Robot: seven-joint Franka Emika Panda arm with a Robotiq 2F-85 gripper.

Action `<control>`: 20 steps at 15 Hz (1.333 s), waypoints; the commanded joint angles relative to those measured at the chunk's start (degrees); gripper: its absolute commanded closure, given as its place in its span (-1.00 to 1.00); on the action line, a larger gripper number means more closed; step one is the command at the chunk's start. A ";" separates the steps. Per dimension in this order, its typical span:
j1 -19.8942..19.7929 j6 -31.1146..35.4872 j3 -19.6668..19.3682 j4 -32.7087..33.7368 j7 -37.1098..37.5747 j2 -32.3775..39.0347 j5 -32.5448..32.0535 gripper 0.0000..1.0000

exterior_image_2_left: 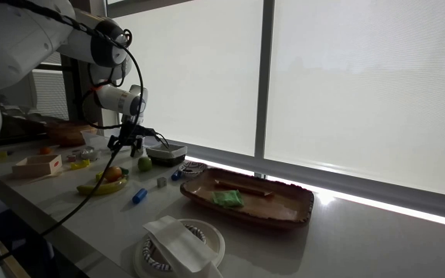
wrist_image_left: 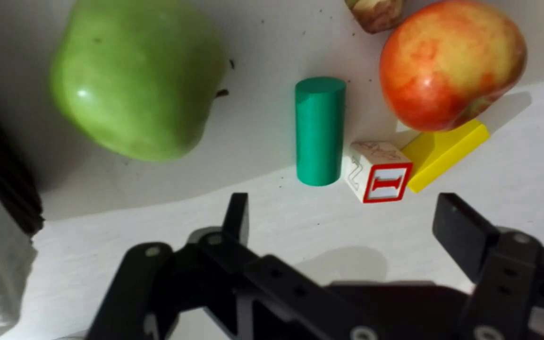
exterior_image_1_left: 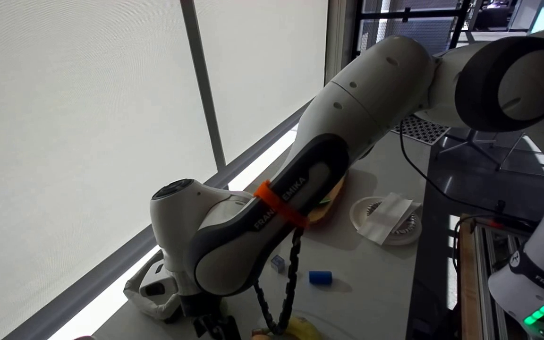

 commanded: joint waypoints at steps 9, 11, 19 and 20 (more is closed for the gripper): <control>5.54 -1.32 -4.49 3.83 2.25 3.79 -6.36 -1.00; 5.91 -1.45 -5.08 5.15 2.35 4.64 -7.55 -1.00; 6.17 -2.39 -4.81 7.05 2.20 6.79 -7.79 -0.82; 6.23 -2.55 -4.80 6.83 2.49 6.74 -7.68 -0.84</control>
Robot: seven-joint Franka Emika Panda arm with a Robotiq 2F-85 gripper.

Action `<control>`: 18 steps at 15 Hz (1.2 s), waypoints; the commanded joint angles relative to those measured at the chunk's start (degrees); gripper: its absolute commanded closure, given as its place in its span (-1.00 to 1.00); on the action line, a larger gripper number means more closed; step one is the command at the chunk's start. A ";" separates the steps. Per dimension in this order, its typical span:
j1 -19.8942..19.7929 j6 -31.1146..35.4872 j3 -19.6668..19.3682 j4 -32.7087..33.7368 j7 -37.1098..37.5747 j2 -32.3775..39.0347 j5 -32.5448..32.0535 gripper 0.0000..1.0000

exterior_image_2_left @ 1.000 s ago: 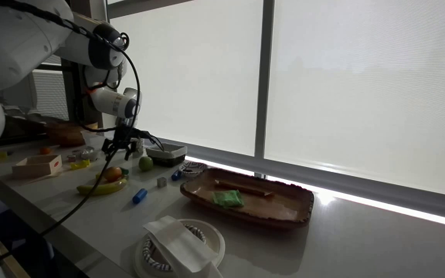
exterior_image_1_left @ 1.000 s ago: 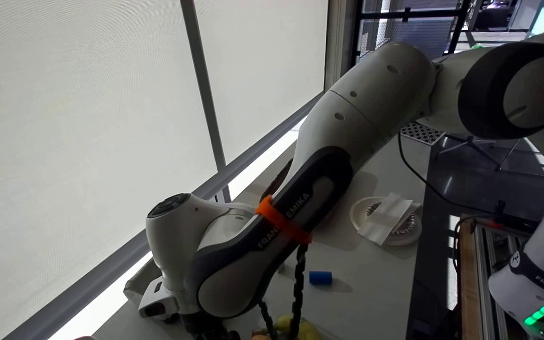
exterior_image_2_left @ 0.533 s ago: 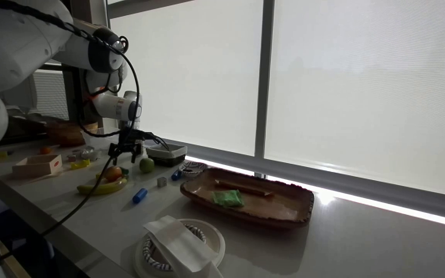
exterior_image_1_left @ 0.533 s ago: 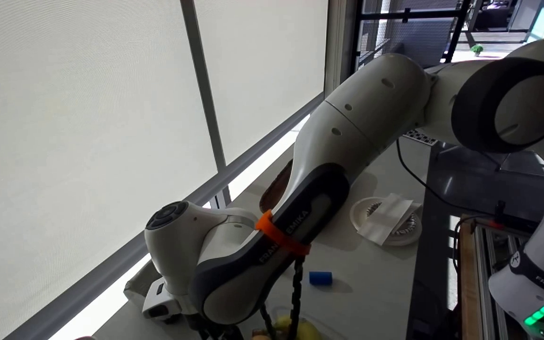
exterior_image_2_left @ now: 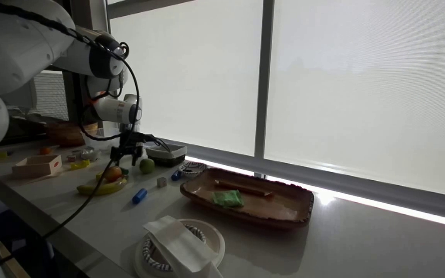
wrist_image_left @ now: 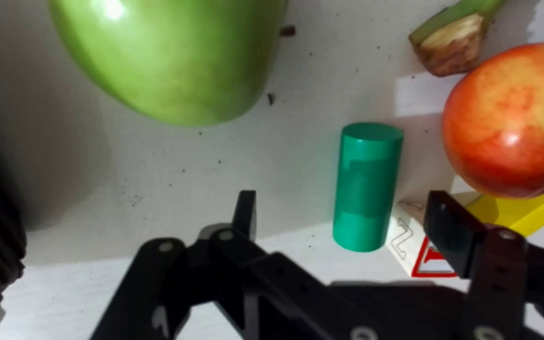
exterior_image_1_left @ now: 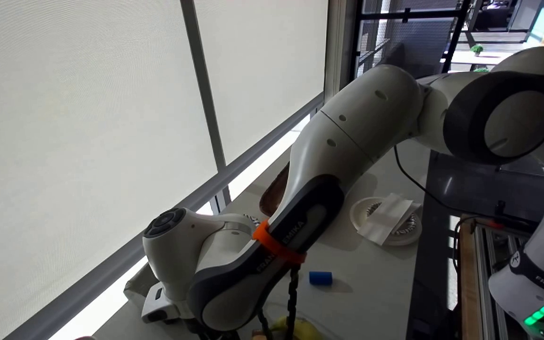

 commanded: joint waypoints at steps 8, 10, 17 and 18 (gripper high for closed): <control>0.74 -2.43 -0.12 4.90 1.07 4.23 -0.87 0.19; 0.58 -2.80 0.04 6.09 0.66 5.25 -0.64 0.36; 0.15 -4.37 0.91 6.77 0.79 3.13 0.15 0.83; 0.06 -5.18 1.18 6.48 1.05 2.18 0.44 0.83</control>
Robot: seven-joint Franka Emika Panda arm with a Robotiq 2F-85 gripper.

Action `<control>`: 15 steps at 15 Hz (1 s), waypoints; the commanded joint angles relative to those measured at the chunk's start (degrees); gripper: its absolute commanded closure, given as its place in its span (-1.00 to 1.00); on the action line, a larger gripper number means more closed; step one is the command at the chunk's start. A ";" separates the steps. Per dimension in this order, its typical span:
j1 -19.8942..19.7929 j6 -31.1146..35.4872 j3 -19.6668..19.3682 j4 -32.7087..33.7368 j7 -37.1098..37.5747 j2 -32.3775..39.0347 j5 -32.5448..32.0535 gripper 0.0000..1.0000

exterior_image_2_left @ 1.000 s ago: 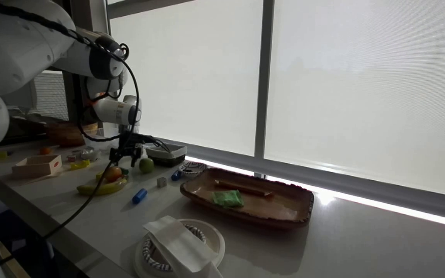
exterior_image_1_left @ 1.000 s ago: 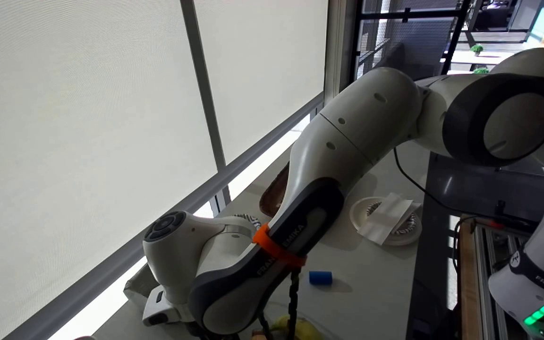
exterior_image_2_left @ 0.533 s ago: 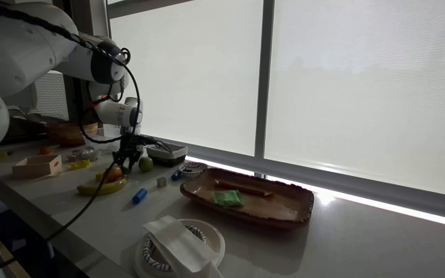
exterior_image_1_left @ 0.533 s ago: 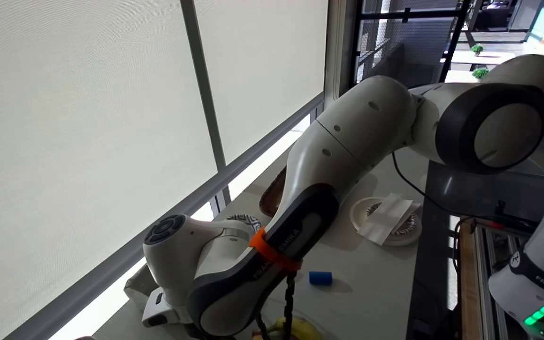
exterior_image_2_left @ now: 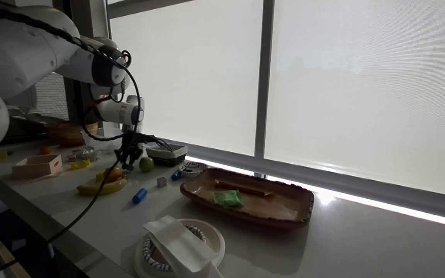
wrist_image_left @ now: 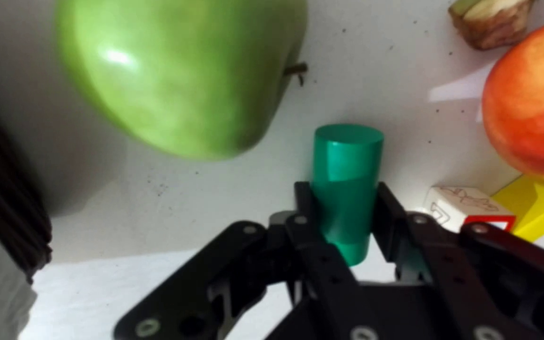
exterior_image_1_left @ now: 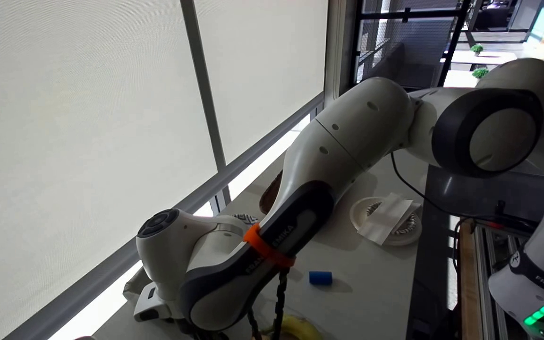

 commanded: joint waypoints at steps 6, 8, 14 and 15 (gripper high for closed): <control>-0.86 -7.28 1.45 -0.64 4.47 -6.32 2.68 0.83; -1.70 -5.10 0.82 -2.08 9.48 -7.78 4.02 0.83; -5.08 -1.13 -0.20 -4.44 21.73 -9.63 8.43 0.83; -5.22 -0.90 -0.52 -3.62 23.45 -8.93 8.92 0.83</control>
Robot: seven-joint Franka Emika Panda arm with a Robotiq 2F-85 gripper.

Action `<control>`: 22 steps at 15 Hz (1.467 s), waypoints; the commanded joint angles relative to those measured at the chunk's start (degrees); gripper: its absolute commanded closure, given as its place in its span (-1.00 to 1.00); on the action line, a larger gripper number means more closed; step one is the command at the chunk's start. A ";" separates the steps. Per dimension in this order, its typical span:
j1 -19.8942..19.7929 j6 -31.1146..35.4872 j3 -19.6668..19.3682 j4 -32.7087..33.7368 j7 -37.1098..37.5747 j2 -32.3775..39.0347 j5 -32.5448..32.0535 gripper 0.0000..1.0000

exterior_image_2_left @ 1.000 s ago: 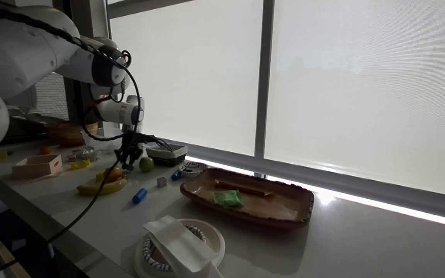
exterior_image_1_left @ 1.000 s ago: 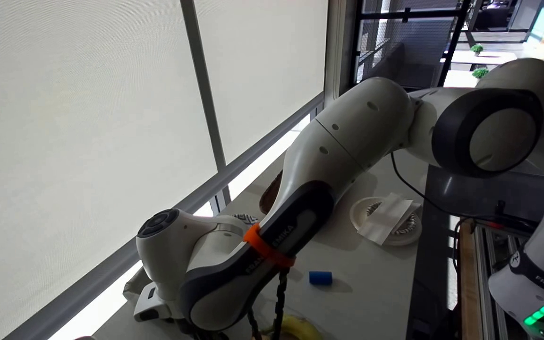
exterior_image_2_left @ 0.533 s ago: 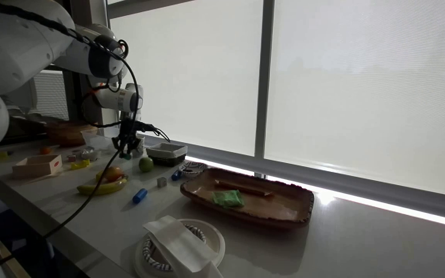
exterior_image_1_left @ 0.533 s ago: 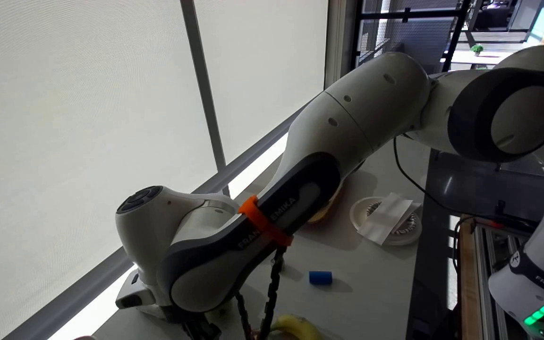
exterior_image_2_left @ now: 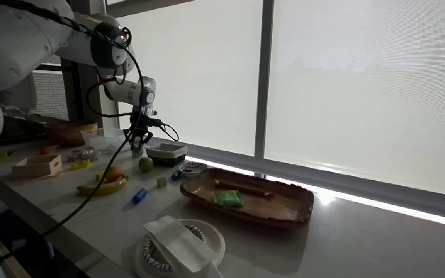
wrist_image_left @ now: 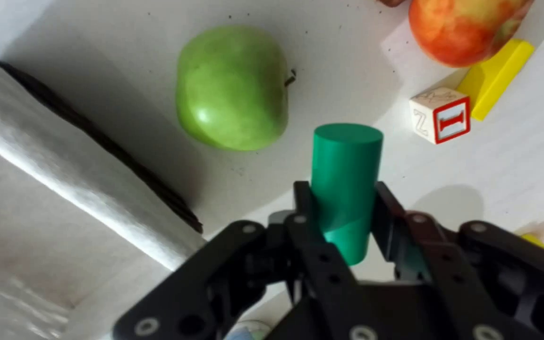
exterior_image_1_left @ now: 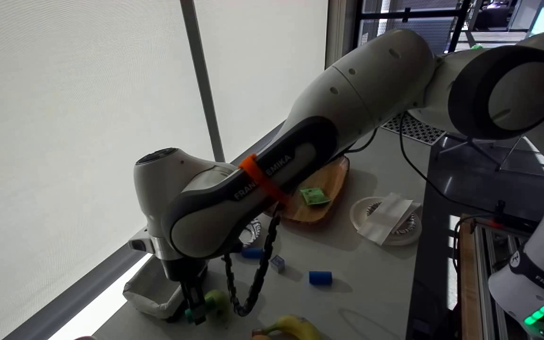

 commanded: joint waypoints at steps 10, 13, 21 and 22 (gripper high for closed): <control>1.30 5.62 -2.52 -0.83 17.21 1.33 1.06 0.83; 2.81 9.18 -4.79 -3.01 23.49 -0.65 -0.62 0.83; 8.36 19.26 -14.06 -16.02 45.15 -7.89 -5.90 0.83; 9.33 18.74 -15.04 -17.27 47.29 -9.09 -7.11 0.83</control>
